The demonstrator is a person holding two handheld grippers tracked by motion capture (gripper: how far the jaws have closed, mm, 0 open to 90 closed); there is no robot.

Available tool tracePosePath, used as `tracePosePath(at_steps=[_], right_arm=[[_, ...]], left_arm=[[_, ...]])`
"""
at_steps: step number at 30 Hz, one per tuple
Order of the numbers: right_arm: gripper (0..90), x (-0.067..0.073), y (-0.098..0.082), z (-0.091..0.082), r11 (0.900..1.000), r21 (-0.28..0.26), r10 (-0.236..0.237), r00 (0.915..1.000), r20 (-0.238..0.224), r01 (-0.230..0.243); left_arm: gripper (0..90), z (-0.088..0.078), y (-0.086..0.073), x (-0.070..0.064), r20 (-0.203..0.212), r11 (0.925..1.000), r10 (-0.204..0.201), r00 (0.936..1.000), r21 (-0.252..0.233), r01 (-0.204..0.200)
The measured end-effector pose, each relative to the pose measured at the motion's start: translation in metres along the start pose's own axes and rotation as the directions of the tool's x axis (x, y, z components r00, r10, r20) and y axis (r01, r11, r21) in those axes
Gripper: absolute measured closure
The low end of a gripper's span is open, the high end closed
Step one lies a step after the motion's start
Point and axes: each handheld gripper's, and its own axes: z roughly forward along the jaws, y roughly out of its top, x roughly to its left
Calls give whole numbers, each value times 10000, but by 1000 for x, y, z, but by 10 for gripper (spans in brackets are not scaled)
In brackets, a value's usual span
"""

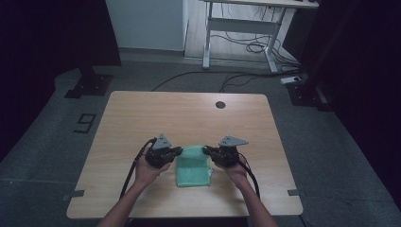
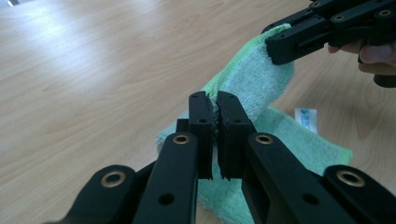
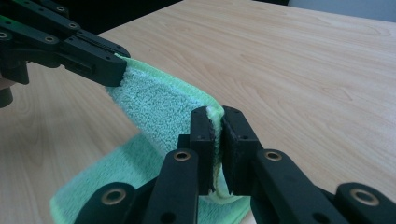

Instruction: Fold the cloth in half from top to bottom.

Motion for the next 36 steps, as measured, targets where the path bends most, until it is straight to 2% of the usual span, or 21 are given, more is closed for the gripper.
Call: tracePosePath(at_steps=[15,25,36], right_arm=[[829,12,-19,-4,9992,351,-186,9996,-227,193],[821,21,-34,-8,9971,645,-381,9987,-353,403],[818,25,-44,-10,9957,820,-387,9982,-455,424]], left_arm=[[850,0,-20,-10,213,9997,-98,9997,205,94],[846,0,-35,-25,85,9985,326,9994,448,-330],[844,2,-42,-28,159,9981,232,9996,563,-241]])
